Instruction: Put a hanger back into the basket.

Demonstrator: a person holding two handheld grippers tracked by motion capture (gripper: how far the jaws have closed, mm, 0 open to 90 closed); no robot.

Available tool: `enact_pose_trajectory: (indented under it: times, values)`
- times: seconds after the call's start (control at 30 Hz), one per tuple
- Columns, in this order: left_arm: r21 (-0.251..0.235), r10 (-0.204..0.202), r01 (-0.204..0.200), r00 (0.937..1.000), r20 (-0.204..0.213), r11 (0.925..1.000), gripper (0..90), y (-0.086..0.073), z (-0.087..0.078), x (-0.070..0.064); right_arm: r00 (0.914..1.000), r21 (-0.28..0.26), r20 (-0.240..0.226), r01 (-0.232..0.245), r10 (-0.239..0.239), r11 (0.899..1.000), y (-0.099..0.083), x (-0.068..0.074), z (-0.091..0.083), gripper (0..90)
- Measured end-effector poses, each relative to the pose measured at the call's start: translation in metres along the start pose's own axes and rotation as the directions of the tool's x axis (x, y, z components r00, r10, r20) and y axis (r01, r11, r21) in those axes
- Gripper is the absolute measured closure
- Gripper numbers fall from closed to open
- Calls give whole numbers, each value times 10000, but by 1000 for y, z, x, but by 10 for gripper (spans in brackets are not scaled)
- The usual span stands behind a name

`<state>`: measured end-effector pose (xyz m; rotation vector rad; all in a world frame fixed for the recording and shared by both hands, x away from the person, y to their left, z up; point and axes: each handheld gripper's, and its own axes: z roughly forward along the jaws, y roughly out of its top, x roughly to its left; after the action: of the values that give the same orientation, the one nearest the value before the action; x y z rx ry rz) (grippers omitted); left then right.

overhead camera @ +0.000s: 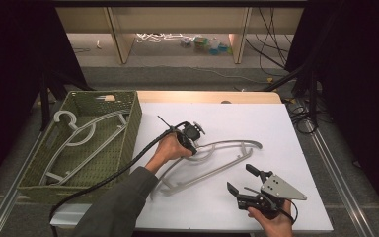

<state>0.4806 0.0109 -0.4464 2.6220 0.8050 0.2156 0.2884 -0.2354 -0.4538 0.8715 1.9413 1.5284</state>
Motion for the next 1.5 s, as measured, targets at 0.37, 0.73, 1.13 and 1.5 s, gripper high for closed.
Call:
enact_pose_trajectory:
  times: [0.37,0.73,1.13,1.5]
  values:
    - [-354,504,-510,9986,-182,9981,808,-2,-15,-7,9999,87,130,35,-36,10000,-1,-6,5,166]
    - [-975,934,-964,9950,-355,9905,813,-2,-32,-18,10000,121,48,41,-42,9999,-2,-4,4,166]
    - [-1776,897,-893,9960,-56,9800,816,-8,-46,-23,10000,96,-58,-52,53,9999,-3,-4,3,166]
    - [-2284,621,-635,9980,-131,9715,816,-22,-81,-12,10000,232,-31,41,-41,9997,-3,-2,3,166]
